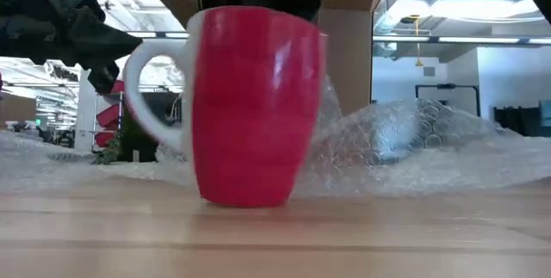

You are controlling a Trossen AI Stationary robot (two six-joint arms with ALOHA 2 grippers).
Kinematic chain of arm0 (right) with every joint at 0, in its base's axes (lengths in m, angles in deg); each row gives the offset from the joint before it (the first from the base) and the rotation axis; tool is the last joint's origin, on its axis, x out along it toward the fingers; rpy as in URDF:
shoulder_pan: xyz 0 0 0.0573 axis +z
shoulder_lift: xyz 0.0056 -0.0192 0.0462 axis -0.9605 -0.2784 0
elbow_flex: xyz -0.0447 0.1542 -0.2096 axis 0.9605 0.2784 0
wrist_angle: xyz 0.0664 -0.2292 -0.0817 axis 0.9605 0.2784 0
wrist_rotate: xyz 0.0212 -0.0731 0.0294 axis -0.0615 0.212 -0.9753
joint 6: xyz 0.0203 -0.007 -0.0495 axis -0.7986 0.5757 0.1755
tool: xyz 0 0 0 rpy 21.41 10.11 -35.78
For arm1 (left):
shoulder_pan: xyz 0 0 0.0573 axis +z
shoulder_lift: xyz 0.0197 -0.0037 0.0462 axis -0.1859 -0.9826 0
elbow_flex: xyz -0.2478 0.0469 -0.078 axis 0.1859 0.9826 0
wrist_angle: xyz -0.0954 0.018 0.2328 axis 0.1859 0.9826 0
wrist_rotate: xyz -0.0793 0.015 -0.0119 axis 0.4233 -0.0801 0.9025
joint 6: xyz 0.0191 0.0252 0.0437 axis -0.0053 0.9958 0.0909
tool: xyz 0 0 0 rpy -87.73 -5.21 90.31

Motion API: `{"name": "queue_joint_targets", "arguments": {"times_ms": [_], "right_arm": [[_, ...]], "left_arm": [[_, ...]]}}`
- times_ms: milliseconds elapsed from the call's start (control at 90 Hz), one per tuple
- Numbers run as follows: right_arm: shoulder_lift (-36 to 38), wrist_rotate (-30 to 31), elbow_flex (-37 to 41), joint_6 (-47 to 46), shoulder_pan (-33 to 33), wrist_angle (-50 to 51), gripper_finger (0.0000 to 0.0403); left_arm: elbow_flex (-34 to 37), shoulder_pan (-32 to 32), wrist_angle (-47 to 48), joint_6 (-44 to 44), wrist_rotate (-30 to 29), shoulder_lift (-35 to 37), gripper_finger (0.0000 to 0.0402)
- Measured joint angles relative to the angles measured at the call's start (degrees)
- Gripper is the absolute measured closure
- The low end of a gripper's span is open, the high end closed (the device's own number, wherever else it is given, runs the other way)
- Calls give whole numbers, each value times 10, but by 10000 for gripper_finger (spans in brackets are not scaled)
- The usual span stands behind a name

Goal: Wrap mug
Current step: Wrap the red mug with bubble wrap

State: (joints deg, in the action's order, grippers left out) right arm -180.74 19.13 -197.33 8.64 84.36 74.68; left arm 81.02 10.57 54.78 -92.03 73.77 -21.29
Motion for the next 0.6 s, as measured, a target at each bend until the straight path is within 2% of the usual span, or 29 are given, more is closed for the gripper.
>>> {"name": "queue_joint_targets", "arguments": {"times_ms": [156, 411, 600], "right_arm": [[0, 0, 0, -8, -2, 1, 207], [1, -27, -63, 1, -10, 57, 208], [1, -27, -121, 24, -18, 162, 213]], "left_arm": [[0, 0, 0, 0, 0, 0, 402], [0, 0, -1, 1, 0, 0, 402], [0, 0, -1, 1, 0, 0, 402]]}}
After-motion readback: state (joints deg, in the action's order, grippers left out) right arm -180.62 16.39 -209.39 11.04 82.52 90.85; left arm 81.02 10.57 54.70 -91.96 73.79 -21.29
